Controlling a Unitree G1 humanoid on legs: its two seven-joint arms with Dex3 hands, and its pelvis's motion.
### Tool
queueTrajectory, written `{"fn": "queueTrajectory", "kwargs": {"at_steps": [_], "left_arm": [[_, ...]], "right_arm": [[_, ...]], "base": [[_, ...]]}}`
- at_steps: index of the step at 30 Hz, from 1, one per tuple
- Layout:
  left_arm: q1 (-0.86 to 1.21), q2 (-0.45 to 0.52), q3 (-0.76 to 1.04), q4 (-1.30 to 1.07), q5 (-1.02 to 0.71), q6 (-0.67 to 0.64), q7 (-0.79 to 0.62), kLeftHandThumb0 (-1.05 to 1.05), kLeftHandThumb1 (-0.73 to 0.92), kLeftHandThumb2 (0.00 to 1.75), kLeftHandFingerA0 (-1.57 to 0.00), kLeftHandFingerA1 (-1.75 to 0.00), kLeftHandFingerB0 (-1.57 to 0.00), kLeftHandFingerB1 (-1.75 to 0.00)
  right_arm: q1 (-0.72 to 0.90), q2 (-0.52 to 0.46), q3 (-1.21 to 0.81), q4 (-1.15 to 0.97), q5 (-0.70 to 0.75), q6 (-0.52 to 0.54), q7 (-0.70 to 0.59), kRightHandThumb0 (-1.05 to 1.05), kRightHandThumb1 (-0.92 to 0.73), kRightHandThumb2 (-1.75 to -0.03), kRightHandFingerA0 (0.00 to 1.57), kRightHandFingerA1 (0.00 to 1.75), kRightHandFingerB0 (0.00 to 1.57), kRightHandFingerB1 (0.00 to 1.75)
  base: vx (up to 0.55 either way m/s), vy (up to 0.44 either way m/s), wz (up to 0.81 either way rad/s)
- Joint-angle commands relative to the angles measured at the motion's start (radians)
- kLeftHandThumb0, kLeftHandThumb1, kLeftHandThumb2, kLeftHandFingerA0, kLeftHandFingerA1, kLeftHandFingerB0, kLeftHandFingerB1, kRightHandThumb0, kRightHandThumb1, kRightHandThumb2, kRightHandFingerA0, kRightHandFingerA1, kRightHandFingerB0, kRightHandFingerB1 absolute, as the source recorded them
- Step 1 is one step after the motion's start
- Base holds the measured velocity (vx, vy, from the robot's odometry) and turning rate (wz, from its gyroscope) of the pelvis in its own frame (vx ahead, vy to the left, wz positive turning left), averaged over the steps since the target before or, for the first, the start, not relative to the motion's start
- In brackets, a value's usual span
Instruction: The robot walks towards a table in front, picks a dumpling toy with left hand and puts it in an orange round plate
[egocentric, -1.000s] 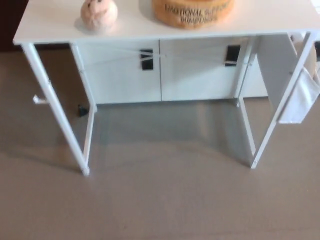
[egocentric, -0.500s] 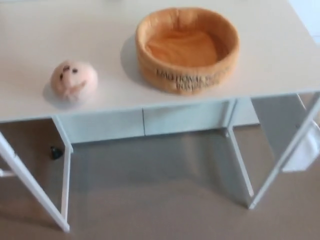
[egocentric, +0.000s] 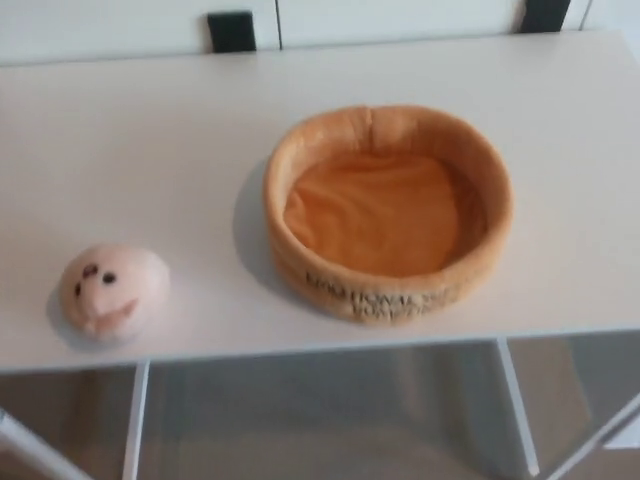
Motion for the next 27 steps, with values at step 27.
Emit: {"fn": "queueTrajectory", "kwargs": {"at_steps": [27], "left_arm": [[0.028,0.083,-0.231,-0.060,0.239,-0.208,0.122,0.03,0.52,0.55,-0.68,-0.53,-0.50,-0.42]], "right_arm": [[0.015,0.009,0.012,-0.014,0.017,-0.003,-0.010,0.16,-0.46,-0.88,0.44,0.64,0.27,0.54]], "base": [[0.08,-0.073,0.03]]}}
